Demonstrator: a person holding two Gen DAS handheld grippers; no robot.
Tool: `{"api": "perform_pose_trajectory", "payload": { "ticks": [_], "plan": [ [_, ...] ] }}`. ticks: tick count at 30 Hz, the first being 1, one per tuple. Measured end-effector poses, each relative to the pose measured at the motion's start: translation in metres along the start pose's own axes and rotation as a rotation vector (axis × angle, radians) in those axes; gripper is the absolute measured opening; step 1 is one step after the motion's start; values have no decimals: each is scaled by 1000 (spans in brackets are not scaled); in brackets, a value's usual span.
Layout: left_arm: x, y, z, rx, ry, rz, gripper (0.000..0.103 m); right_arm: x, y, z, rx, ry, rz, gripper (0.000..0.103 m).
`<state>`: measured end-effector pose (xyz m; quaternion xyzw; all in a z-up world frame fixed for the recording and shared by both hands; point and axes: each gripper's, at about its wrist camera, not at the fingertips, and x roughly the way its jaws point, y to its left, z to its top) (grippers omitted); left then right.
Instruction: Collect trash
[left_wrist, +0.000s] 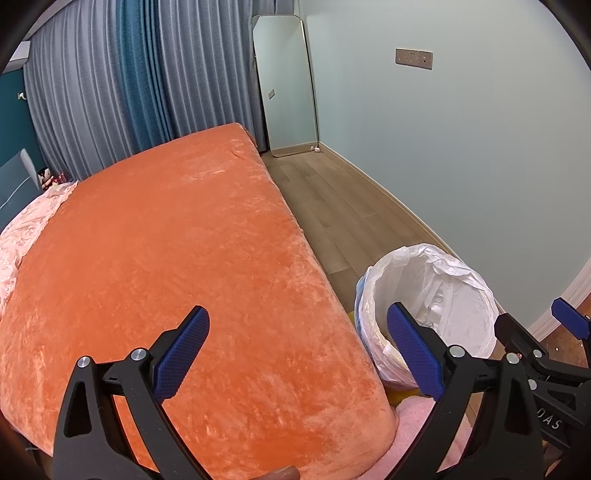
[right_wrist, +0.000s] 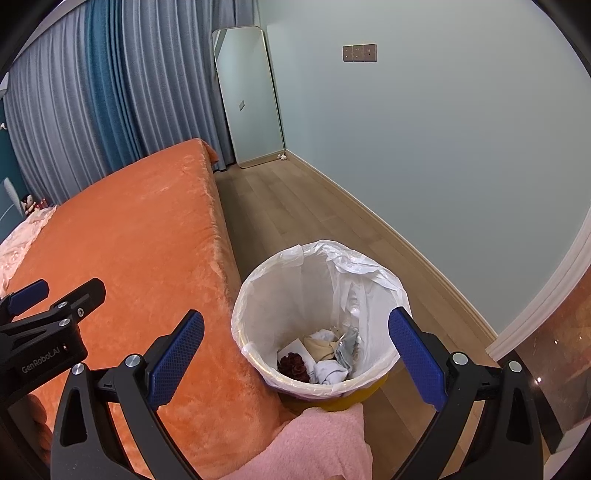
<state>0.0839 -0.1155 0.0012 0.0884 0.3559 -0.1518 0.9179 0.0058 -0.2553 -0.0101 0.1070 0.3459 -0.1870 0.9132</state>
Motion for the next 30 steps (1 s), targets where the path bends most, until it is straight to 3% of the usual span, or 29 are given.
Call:
{"api": "perform_pose_trajectory", "payload": {
  "ticks": [30],
  "plan": [
    [2,2,-3,-2,11,21,92,3,-4,-4,-5,7,-11,96]
  ]
}}
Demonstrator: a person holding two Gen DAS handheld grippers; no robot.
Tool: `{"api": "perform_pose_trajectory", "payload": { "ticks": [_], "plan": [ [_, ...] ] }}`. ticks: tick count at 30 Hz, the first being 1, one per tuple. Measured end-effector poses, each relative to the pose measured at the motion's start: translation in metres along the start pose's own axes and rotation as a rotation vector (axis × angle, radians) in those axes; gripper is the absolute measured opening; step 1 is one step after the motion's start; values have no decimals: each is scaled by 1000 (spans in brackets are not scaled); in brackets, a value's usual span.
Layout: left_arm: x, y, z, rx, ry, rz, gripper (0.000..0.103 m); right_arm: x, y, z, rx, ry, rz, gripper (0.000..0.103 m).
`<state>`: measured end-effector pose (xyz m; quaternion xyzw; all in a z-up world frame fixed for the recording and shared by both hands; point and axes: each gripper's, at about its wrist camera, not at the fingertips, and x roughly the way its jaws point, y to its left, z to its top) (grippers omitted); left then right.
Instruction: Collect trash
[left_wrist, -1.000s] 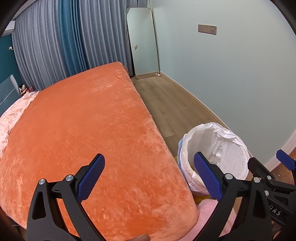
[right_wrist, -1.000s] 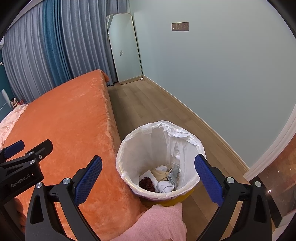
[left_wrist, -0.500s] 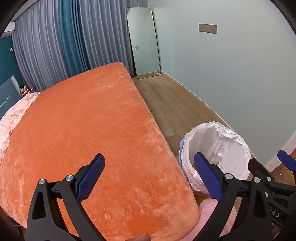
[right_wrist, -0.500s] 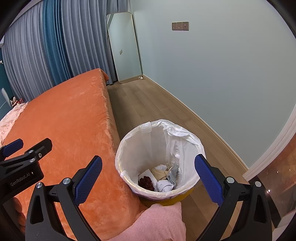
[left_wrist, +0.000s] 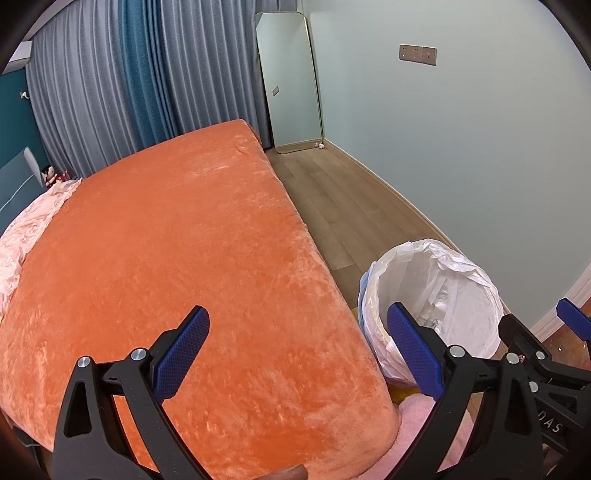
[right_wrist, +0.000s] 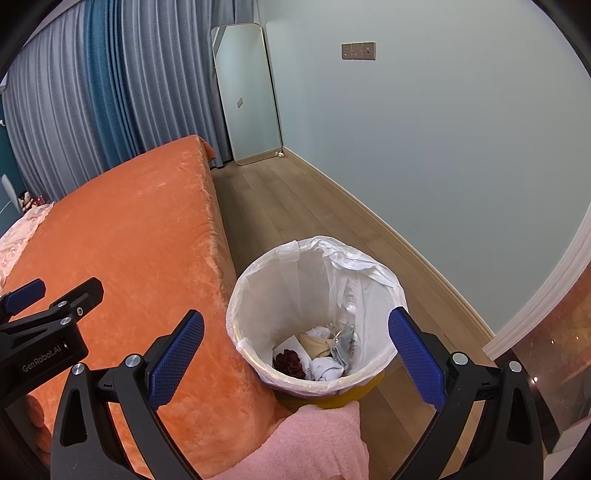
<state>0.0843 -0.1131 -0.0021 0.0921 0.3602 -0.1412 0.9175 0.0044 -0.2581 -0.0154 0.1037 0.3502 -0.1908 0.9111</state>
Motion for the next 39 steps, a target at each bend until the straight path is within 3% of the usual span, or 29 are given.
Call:
{"api": "perform_pose_trajectory", "payload": {
  "ticks": [39],
  "plan": [
    [0,-18,-5,34,5,7,92,5,-5,-6,-1,11,-9,96]
  ]
}}
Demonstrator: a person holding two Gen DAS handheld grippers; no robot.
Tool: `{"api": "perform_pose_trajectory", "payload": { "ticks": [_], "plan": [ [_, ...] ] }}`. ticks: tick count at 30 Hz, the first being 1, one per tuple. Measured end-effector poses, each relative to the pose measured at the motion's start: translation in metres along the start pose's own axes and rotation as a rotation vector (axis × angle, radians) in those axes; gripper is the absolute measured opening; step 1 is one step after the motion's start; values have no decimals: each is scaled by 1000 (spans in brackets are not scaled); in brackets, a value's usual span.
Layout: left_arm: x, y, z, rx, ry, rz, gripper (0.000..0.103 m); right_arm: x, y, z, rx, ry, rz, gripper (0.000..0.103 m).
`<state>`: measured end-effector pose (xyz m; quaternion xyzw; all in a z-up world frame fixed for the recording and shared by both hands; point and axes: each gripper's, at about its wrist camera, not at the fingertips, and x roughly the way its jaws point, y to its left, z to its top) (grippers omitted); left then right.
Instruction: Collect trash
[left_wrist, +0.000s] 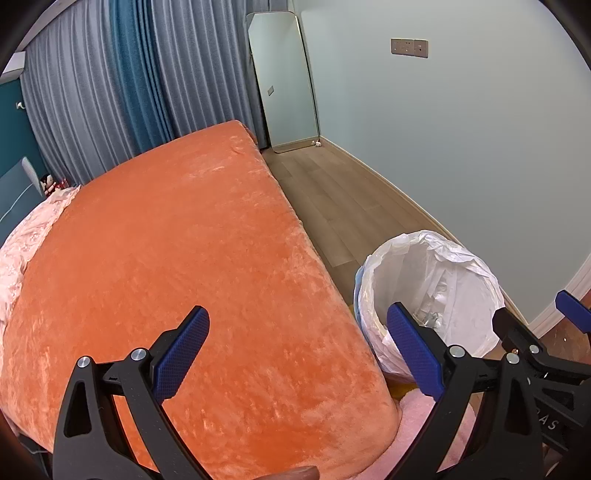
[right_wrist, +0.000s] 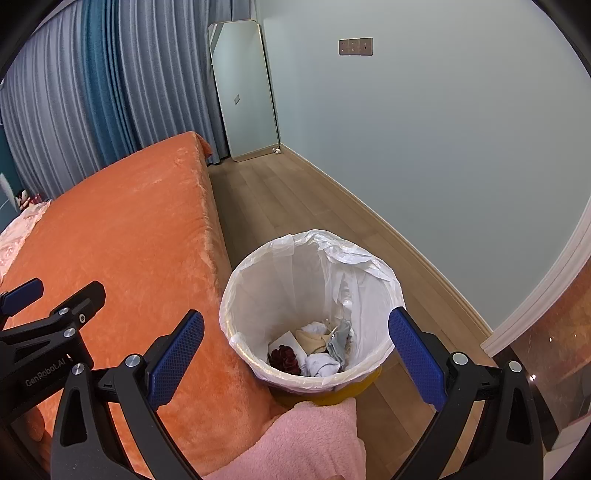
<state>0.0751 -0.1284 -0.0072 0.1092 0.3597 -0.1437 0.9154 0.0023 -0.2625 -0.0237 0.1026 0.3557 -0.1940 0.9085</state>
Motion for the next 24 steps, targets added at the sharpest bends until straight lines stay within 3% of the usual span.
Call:
{"api": "perform_pose_trajectory", "payload": {
  "ticks": [24],
  "plan": [
    [1,-2,-3,7,-2,5,92,1,-2,-5,3,3,-2,96]
  ]
}}
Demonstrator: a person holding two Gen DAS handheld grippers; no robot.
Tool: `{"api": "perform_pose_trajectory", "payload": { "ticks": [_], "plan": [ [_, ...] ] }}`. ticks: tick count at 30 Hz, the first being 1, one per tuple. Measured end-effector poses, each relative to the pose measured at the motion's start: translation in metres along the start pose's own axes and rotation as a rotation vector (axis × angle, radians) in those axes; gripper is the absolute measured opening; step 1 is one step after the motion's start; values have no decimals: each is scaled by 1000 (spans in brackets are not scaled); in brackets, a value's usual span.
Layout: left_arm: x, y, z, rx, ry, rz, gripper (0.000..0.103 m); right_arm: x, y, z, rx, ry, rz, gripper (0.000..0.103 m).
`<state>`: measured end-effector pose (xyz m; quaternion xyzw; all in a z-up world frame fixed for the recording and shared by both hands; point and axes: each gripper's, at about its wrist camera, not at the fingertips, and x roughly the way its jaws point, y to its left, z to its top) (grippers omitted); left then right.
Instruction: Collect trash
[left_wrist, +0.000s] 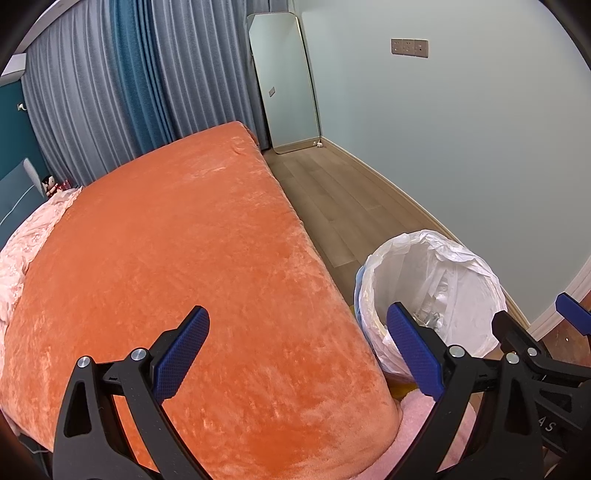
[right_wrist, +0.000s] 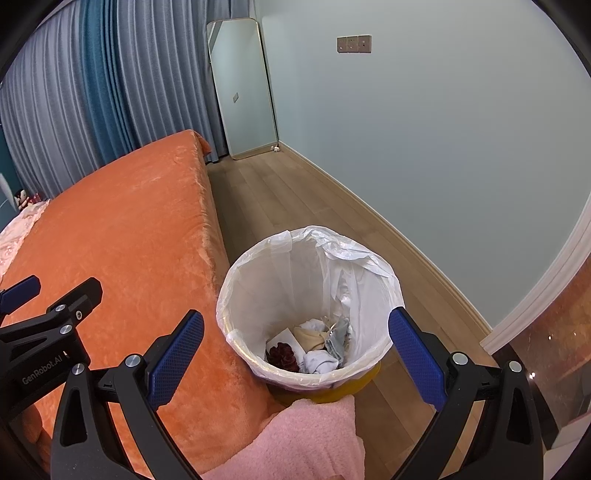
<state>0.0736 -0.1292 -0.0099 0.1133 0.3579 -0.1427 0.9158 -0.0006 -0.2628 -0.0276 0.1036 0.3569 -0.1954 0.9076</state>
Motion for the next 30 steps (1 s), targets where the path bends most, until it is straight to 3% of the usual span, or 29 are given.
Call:
{"api": "perform_pose_trajectory", "payload": {
  "ticks": [30],
  "plan": [
    [1,-4,3,13,13,-33,92,1,-1,2,9,4,-7,96]
  ]
}}
